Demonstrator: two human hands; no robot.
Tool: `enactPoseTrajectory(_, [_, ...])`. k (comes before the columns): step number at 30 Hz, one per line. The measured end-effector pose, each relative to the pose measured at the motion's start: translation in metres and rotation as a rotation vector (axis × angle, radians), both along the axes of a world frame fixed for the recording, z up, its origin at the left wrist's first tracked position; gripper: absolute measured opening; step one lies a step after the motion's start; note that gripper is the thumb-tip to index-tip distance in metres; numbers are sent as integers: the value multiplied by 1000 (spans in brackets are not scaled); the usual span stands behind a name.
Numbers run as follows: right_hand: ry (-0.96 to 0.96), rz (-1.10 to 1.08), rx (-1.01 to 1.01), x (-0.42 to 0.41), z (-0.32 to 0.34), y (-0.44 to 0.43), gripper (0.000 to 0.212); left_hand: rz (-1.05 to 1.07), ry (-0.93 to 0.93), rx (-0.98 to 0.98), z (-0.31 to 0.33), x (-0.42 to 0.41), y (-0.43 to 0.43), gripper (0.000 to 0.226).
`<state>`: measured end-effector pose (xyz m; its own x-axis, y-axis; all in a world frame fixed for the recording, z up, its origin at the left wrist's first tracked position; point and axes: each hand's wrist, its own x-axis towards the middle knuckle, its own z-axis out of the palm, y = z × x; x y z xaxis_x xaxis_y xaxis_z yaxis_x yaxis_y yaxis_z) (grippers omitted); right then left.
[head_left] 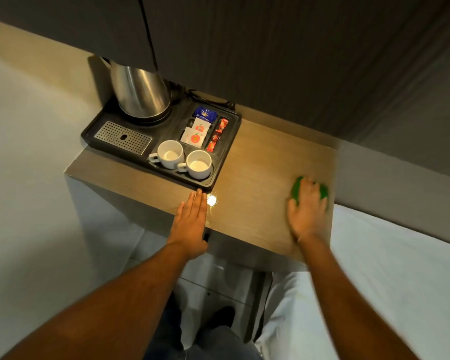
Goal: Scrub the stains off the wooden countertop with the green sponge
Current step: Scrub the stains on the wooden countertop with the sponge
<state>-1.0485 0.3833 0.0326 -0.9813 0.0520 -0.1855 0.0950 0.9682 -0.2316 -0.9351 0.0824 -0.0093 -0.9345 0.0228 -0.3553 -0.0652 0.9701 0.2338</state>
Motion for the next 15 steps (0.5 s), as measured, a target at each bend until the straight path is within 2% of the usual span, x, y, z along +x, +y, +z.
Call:
enactPoseTrajectory(4, [-1, 314, -84, 108, -28, -100, 84, -3, 13, -23, -2, 2, 0, 139])
enactPoseTrajectory(8, [-31, 475, -107, 102, -24, -121, 84, -3, 28, -13, -7, 0, -1, 141])
enactPoseTrajectory(10, [7, 386, -56, 64, -13, -95, 83, -7, 25, -36, -7, -3, -3, 146])
enactPoseTrajectory(12, [38, 204, -14, 16, -4, -54, 79, -10, 14, -41, -8, -3, -2, 149])
enactPoseTrajectory(15, [-27, 41, 26, -61, 11, 5, 73, -9, 1, -50, -8, -1, -1, 148])
